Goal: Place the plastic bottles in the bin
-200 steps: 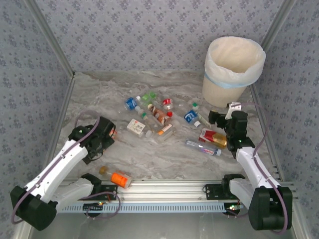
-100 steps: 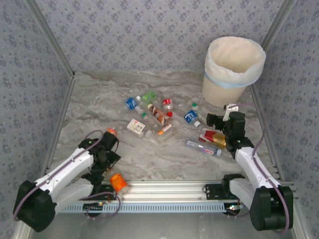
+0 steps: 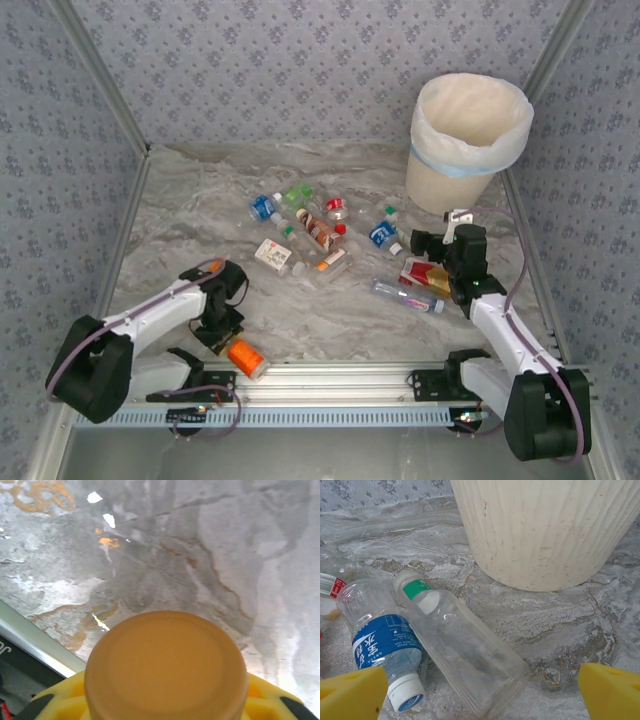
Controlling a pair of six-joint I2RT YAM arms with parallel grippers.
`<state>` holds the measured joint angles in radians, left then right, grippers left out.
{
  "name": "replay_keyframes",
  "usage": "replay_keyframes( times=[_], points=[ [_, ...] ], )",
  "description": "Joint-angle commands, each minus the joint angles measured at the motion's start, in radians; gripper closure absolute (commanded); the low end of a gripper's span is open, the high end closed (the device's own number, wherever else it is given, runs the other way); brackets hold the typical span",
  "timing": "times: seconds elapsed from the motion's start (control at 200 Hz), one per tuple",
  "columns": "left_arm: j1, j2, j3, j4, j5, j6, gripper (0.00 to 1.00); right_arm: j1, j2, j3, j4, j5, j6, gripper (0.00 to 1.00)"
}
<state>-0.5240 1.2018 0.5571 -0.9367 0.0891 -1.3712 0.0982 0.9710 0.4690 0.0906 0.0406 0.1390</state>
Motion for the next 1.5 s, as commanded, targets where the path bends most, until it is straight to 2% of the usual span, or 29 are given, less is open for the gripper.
replay_keyframes(
  times=[0.0, 0.08, 0.16, 0.27, 0.365, 0.46, 0.545, 0.705, 0.83, 0.989, 1.139, 1.259, 1.424, 1.494],
  points=[
    [-0.004, 0.016, 0.093, 0.087, -0.042, 0.08, 0.86, 0.012, -0.017, 0.026, -0.037, 0.015, 0.003, 0.0],
    [-0.01, 0.004, 0.155, 0.077, -0.081, 0.144, 0.94, 0.019, -0.03, 0.043, -0.07, -0.001, 0.025, 0.0],
    [-0.028, -0.025, 0.211, 0.094, -0.11, 0.224, 0.94, 0.03, -0.038, 0.064, -0.111, -0.05, 0.055, 0.0],
    [-0.053, -0.03, 0.3, 0.195, -0.095, 0.366, 0.92, 0.069, -0.039, 0.086, -0.134, -0.191, 0.116, 0.0],
    [-0.079, 0.023, 0.406, 0.252, -0.094, 0.486, 0.93, 0.147, -0.028, 0.123, -0.149, -0.312, 0.161, 0.0],
    [-0.09, 0.082, 0.476, 0.405, -0.044, 0.566, 0.94, 0.247, -0.008, 0.167, -0.156, -0.338, 0.222, 0.0],
    [-0.09, 0.141, 0.521, 0.538, 0.029, 0.615, 0.94, 0.328, 0.015, 0.201, -0.127, -0.434, 0.253, 0.0],
    [-0.091, 0.257, 0.665, 0.637, 0.17, 0.685, 0.95, 0.495, 0.058, 0.263, -0.074, -0.483, 0.274, 0.0],
    [-0.109, 0.276, 0.726, 0.677, 0.243, 0.733, 0.94, 0.585, 0.104, 0.313, -0.08, -0.371, 0.238, 0.0],
    [-0.119, 0.271, 0.756, 0.709, 0.296, 0.75, 0.94, 0.61, 0.218, 0.381, -0.077, -0.263, 0.301, 0.0],
    [-0.122, 0.261, 0.754, 0.699, 0.325, 0.761, 0.94, 0.624, 0.276, 0.4, 0.004, -0.273, 0.323, 0.0],
    [-0.122, 0.259, 0.747, 0.697, 0.354, 0.761, 0.94, 0.641, 0.325, 0.431, -0.001, -0.245, 0.31, 0.0],
    [-0.121, 0.27, 0.742, 0.708, 0.375, 0.752, 0.93, 0.662, 0.333, 0.418, 0.029, -0.236, 0.279, 0.25],
    [-0.122, 0.273, 0.741, 0.713, 0.382, 0.743, 0.85, 0.665, 0.324, 0.415, 0.019, -0.231, 0.26, 0.32]
  ],
)
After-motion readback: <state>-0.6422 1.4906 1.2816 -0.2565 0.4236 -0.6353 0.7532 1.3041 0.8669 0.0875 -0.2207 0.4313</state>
